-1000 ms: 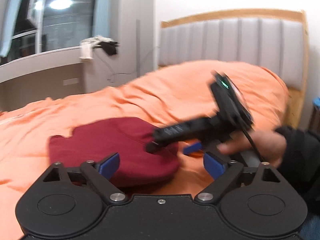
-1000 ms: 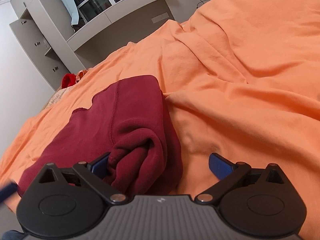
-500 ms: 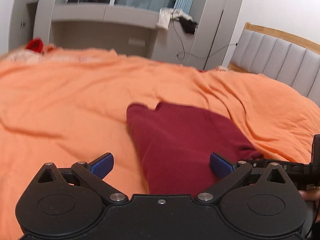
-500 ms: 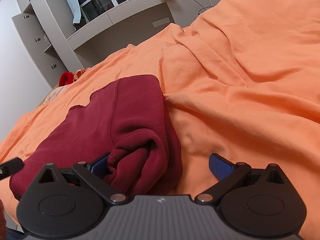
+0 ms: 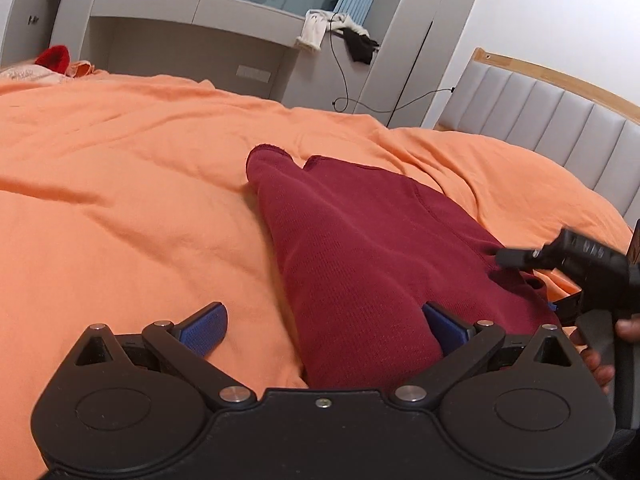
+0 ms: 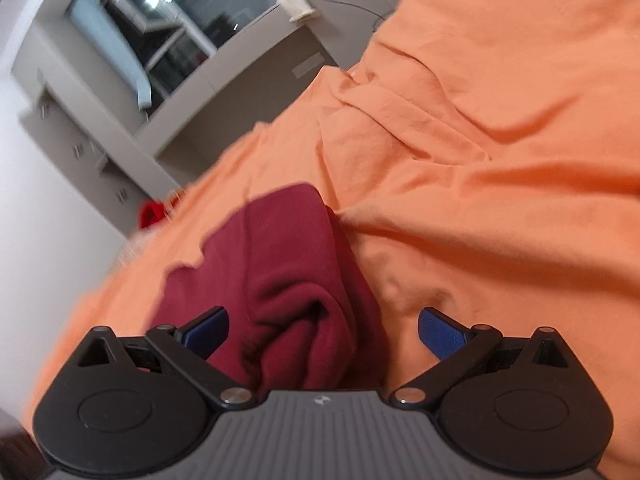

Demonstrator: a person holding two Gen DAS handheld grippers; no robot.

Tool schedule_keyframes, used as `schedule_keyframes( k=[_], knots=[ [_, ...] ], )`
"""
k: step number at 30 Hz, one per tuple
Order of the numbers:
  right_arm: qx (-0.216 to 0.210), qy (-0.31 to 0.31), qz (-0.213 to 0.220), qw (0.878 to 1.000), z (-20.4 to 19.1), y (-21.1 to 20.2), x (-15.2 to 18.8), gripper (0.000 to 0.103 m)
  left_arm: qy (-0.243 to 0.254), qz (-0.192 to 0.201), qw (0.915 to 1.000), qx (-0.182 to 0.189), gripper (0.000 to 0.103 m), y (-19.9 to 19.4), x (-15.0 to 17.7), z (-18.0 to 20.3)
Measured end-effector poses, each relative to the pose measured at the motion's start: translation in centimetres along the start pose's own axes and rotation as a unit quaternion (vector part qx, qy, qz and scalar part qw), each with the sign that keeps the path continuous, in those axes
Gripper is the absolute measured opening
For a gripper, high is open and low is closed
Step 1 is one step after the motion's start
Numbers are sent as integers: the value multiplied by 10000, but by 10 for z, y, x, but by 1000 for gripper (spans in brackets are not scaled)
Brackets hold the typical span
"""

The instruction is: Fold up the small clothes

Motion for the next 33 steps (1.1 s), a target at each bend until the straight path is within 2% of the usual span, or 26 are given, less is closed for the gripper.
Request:
schedule_keyframes(
  k=[3,5,7,10,13,15,16,20,26,28,30,33],
  knots=[
    [-69,560,122,9983,13,-2,-5,102,13,43,10000,23,102,-1,1,-1],
    [69,629,119,9979,17,0,-7,95,28,62,10000,22,102,-1,3,-1],
    [313,452,60,9985,15,3,-6,77,29,68,10000,20,102,-2,4,0],
    [413,64,68,9991,6,4,0,61,30,69,10000,21,102,-2,4,0],
    [619,-806,265,9945,-16,-2,7,48,30,83,10000,27,102,-3,4,0],
    [895,-1668,448,9809,-37,-4,15,44,25,101,9999,30,103,-3,4,0],
    [1049,-2111,547,9703,-47,-4,21,42,19,113,9999,30,102,-3,4,0],
    [1448,-3216,814,9322,-74,-3,42,37,17,135,9999,17,102,-4,5,0],
    [1883,-4686,1211,8546,-104,0,79,37,17,138,9999,13,102,-5,5,0],
    [1929,-5017,1301,8332,-112,2,90,37,20,137,9999,14,102,-5,5,-1],
    [1932,-5226,1325,8198,-117,5,100,37,20,137,9999,16,102,-5,5,-1],
    [1915,-5257,1308,8185,-120,12,103,37,20,142,9999,11,102,-5,5,-1]
  ],
)
Point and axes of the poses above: each gripper's, at about its wrist camera, not at the fingertips, and y roughly the way its jaws point, z to its right, x to its underside, the point moved 2 cm from there along y, roughly the way its jaws point, and after that the axes turned 3 degrees about -y, right-handed, at the moved point
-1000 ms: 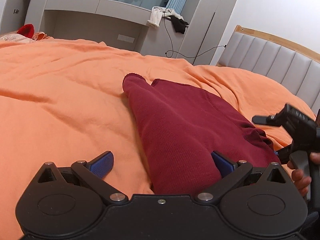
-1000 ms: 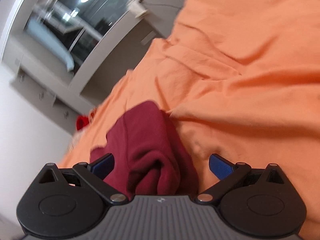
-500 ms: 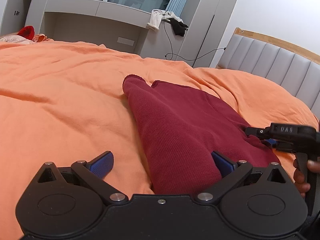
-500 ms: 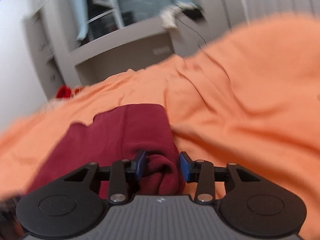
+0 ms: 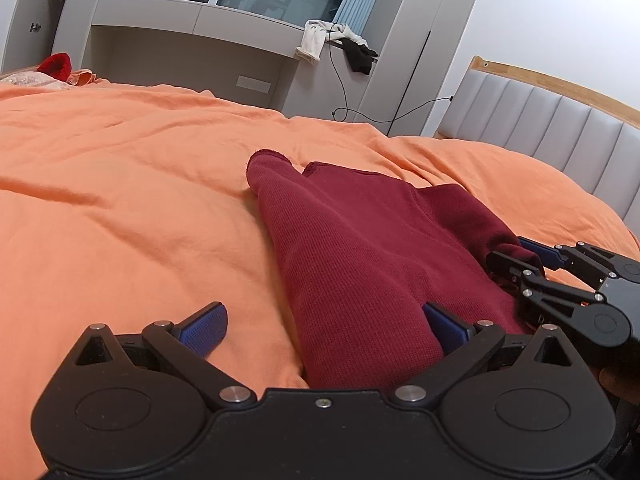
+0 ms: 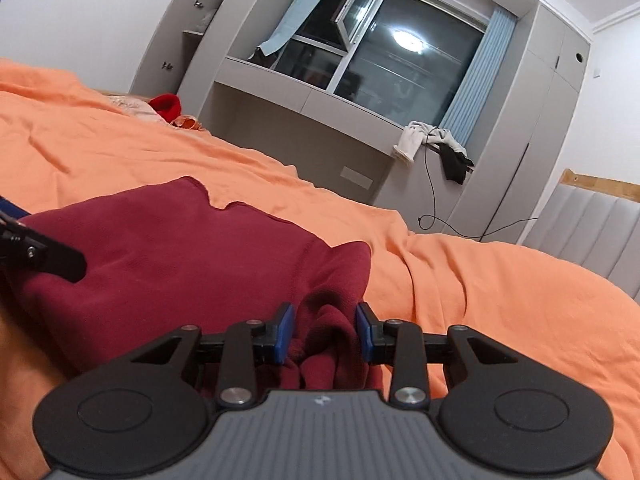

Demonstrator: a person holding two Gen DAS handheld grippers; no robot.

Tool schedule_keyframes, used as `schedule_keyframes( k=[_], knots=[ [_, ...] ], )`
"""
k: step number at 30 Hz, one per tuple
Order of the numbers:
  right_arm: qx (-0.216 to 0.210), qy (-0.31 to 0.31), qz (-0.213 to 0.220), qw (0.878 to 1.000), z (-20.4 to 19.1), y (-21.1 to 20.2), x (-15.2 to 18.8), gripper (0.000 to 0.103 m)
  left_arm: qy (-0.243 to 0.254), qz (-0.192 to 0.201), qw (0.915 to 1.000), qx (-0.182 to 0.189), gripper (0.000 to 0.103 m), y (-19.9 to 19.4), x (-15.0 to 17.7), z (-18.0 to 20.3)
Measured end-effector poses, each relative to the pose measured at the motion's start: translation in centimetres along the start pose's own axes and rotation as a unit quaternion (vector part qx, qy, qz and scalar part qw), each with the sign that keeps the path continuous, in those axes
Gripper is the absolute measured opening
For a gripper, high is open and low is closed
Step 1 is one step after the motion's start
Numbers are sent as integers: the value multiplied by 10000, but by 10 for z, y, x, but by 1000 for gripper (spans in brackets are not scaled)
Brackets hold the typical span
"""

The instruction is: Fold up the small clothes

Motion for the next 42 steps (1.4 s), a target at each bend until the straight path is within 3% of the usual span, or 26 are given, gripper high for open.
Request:
schedule_keyframes(
  k=[3,7,10,13,16,19,23,25,27,28,33,42],
  knots=[
    [-54,57,-23,10000,3,2,0,41,3,2,10000,0,102,0,0,0],
    [-247,467,80,9986,28,-4,-1,72,1,0,10000,-1,102,0,0,0],
    [-337,975,267,9943,49,-10,-3,86,4,1,10000,-3,103,0,0,0],
    [-476,1549,238,9865,68,-7,0,90,4,3,10000,-3,102,0,0,0],
    [-790,2246,-37,9712,88,7,10,91,15,12,10000,-12,102,0,0,0],
    [-1221,3145,-412,9405,108,30,26,91,47,22,10000,-45,102,-1,0,1],
    [-1845,4517,-873,8685,132,62,59,82,78,19,9999,-87,102,-1,0,4],
    [-2030,5018,-1082,8339,135,74,75,69,81,17,9999,-93,102,-1,0,4],
    [-2081,5307,-1269,8117,136,82,89,64,82,17,9999,-91,102,-1,0,4],
    [-2055,5320,-1267,8116,136,82,92,63,85,17,9999,-95,102,-1,0,5],
    [-1831,4862,-1167,8464,128,76,87,61,112,20,9999,-109,102,0,0,6],
    [-1731,4712,-1122,8576,117,68,80,60,121,24,9999,-114,102,0,0,6]
  ],
)
Point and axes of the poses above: each gripper's, at about its wrist camera, not at the fingertips, and y roughly the way its jaws point, z to its right, x to its underside, the point moved 2 cm from there along y, roughly the way its jaws point, and after that the axes turned 3 degrees about -y, right-handed, at the moved point
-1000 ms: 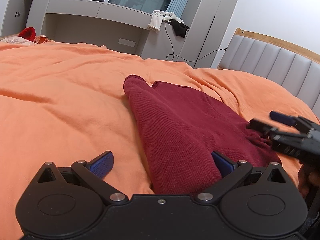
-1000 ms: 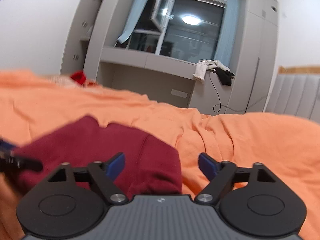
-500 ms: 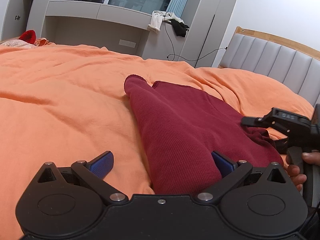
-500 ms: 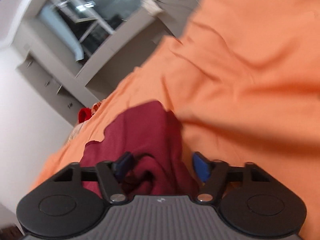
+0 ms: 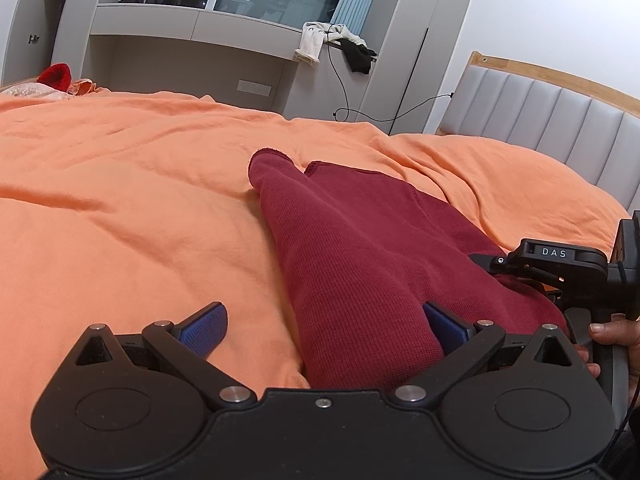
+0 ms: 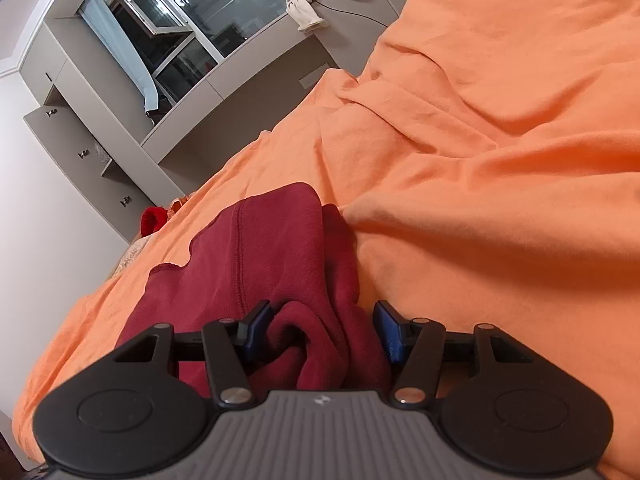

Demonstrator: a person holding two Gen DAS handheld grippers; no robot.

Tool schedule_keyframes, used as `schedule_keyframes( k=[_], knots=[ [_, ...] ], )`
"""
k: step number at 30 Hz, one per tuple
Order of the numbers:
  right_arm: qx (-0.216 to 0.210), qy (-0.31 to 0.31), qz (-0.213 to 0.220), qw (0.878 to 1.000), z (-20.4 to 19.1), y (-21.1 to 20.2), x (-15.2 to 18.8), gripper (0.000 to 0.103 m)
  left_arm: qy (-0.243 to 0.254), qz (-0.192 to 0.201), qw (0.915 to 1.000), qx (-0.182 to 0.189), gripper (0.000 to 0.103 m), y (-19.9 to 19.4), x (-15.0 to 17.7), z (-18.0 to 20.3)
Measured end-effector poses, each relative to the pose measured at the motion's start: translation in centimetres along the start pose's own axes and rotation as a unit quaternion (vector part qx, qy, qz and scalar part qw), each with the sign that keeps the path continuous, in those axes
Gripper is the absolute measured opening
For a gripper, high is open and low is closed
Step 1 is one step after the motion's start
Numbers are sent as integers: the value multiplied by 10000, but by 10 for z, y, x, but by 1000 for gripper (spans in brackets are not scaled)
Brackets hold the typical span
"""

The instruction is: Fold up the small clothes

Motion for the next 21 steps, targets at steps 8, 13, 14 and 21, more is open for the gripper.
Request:
schedule_keyframes(
  k=[8,13,14,21],
  knots=[
    [249,-678,135,9973,-22,0,6,54,13,5,10000,-5,102,0,0,0],
    [458,-1485,258,9875,-42,-4,11,37,14,7,10000,-6,102,0,0,0],
    [554,-1787,315,9818,-49,-5,14,36,14,7,10000,-6,102,0,0,-1],
    [981,-2889,569,9506,-73,-9,32,33,-41,-1,10000,57,102,-1,-1,-3]
  ],
)
Point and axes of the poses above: each gripper's, at about its wrist camera, not at the fingertips, and y roughly the way its jaws point, z to its right, x to its underside, the point moved 2 cm from there along y, roughly the way its jaws point, and after that the axes turned 3 degrees about -y, right-handed, at the moved point
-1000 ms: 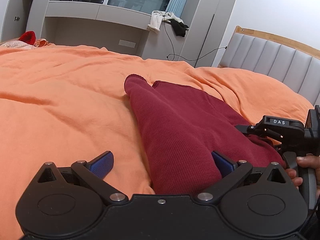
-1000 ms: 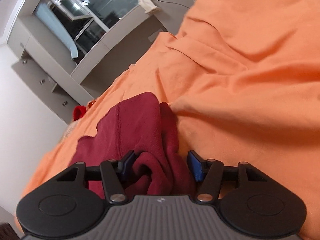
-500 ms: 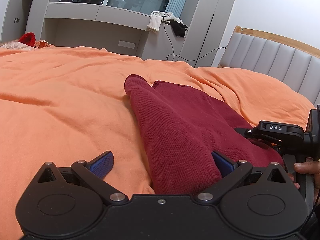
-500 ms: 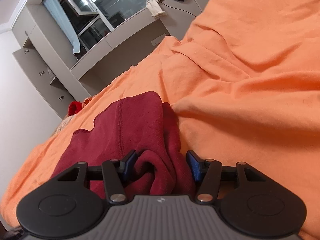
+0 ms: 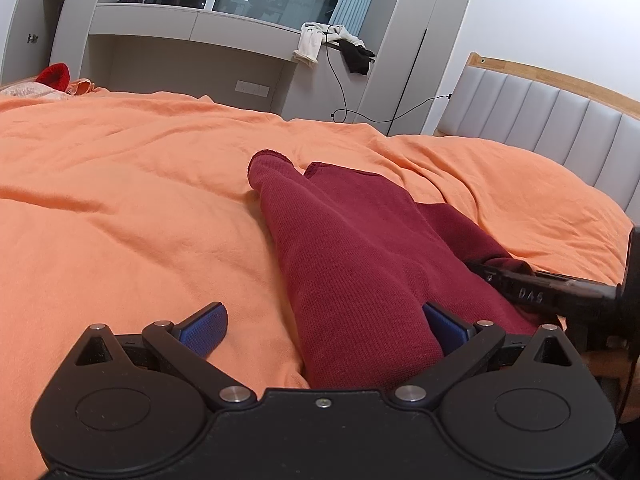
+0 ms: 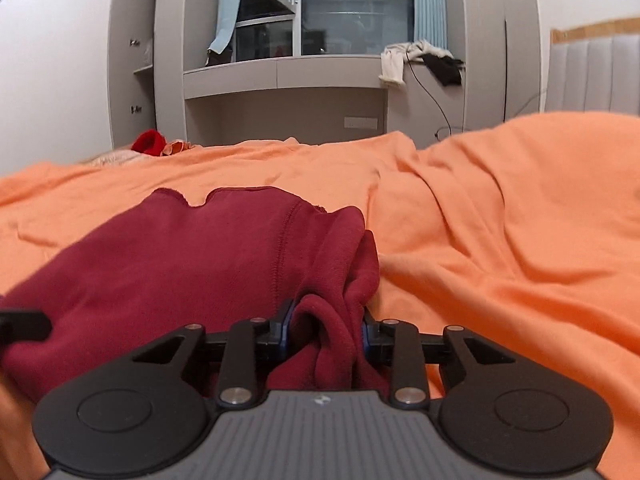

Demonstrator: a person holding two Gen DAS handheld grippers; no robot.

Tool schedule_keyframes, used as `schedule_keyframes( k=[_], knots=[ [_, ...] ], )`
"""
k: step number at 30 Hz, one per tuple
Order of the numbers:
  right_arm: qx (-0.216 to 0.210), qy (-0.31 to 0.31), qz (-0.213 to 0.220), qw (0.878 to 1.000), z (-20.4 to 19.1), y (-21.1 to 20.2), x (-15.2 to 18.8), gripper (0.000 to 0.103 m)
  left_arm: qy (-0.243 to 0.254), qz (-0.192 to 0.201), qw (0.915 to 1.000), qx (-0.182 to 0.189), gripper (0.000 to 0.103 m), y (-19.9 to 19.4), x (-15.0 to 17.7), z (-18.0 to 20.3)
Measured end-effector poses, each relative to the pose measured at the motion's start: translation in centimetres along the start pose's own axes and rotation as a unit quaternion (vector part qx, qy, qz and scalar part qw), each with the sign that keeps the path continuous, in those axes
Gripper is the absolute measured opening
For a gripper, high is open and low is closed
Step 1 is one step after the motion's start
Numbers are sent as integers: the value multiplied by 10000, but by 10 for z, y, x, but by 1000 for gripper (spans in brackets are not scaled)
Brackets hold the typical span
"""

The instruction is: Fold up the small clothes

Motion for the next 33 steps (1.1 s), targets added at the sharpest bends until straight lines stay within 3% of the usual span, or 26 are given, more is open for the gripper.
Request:
schedule_keyframes(
  k=[10,14,19,22,24,29,33],
  knots=[
    [-39,150,-67,9999,-2,-3,2,34,-367,119,9983,430,102,-9,-25,-15],
    [-55,212,-87,9997,4,-2,0,35,-222,-113,9991,353,102,8,-46,-15],
    [-125,404,-104,9991,10,0,0,38,-5,-751,9968,275,103,46,-58,-18],
    [-201,624,-138,9978,16,3,1,39,-406,-622,9963,432,103,51,-44,-30],
    [-263,827,-168,9961,20,4,1,40,-352,-585,9966,455,103,50,-40,-31],
    [-590,1725,-314,9827,40,10,4,43,-373,-519,9968,474,103,52,-37,-31],
    [-1015,2655,-585,9570,66,24,4,54,-390,-493,9968,484,103,52,-36,-31]
  ],
)
Point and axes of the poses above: each gripper's, at about its wrist camera, not at the fingertips, and y roughly the way its jaws point, z to its right, x to its underside, the point moved 2 cm from there along y, roughly the way its jaws point, and after that the axes turned 3 degrees about -y, right-handed, at the moved point
